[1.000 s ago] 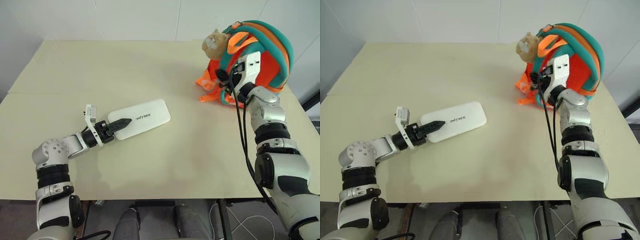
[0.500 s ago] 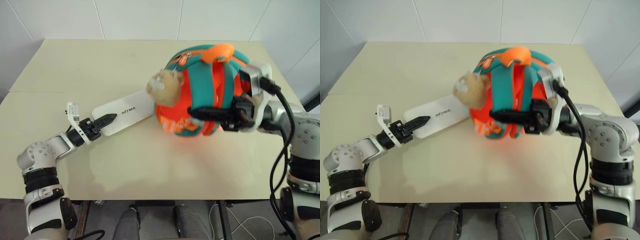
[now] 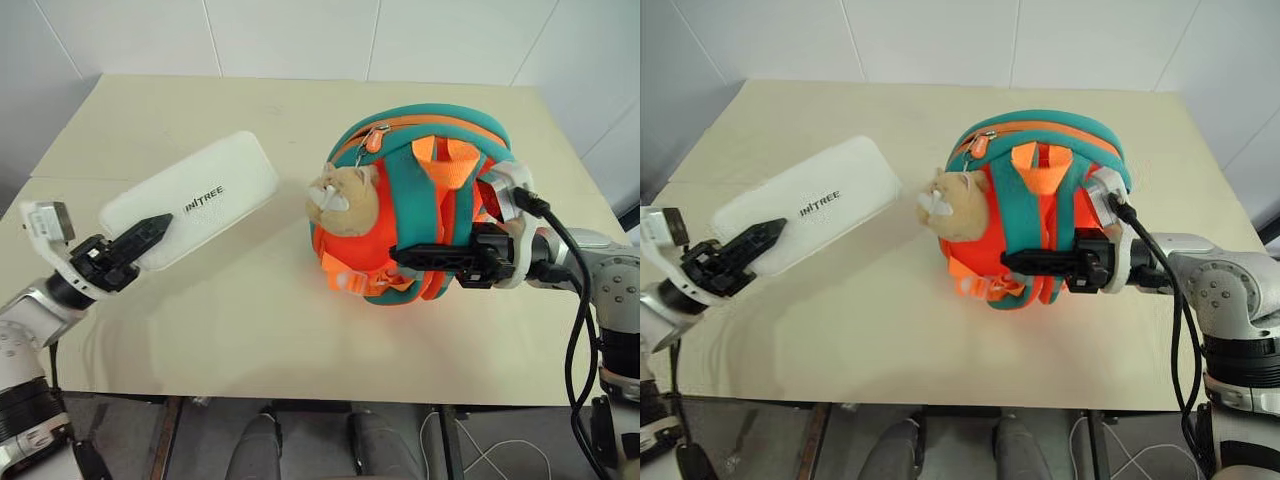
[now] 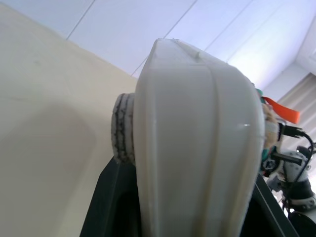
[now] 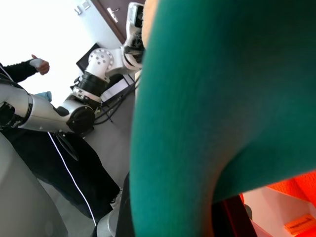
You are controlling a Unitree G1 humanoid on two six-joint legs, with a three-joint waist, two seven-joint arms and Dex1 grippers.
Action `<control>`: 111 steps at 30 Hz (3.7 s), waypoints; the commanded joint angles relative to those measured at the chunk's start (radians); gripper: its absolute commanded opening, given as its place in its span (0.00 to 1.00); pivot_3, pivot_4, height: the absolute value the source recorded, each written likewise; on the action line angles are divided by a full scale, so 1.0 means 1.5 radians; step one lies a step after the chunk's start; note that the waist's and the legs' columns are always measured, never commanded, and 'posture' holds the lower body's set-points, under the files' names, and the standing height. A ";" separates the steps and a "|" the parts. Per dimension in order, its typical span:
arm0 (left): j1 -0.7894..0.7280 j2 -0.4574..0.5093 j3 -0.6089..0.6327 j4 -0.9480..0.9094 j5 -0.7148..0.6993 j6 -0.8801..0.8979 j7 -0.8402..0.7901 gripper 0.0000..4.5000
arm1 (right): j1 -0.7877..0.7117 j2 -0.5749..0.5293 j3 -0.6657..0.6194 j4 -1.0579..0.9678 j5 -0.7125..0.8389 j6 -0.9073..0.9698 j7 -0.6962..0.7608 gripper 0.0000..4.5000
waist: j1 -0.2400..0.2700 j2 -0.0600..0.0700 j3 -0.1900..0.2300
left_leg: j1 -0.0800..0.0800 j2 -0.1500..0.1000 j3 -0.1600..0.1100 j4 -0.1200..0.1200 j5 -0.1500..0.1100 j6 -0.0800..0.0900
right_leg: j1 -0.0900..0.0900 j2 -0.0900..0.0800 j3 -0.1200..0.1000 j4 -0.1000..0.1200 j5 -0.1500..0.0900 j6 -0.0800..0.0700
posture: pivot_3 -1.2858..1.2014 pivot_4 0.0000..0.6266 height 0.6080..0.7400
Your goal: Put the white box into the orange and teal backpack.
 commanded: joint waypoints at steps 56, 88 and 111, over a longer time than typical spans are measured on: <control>-0.673 -0.226 -0.491 0.534 0.507 -0.573 -0.249 0.27 | -0.021 0.001 0.001 -0.101 0.060 0.018 0.050 0.01 | 0.012 0.001 0.000 | -0.009 0.000 -0.002 0.008 -0.001 0.001 | -0.004 0.002 -0.002 0.002 0.001 0.002 | 0.52 0.24 1.00; -0.605 -0.214 -0.481 0.476 0.522 -0.597 -0.372 0.99 | 0.065 -0.072 -0.012 -0.139 0.077 0.003 0.044 0.00 | 0.007 0.001 0.000 | -0.010 0.000 -0.002 0.011 0.000 0.002 | -0.007 0.002 -0.001 0.008 0.000 0.003 | 0.52 0.24 1.00; -0.407 -0.118 -0.448 0.020 0.318 -0.371 -0.327 0.99 | 0.039 -0.055 0.041 -0.082 0.000 -0.045 0.074 0.00 | 0.010 0.001 0.000 | -0.008 0.000 -0.003 0.016 -0.001 0.002 | -0.002 0.002 -0.002 0.008 0.000 0.003 | 0.52 0.24 1.00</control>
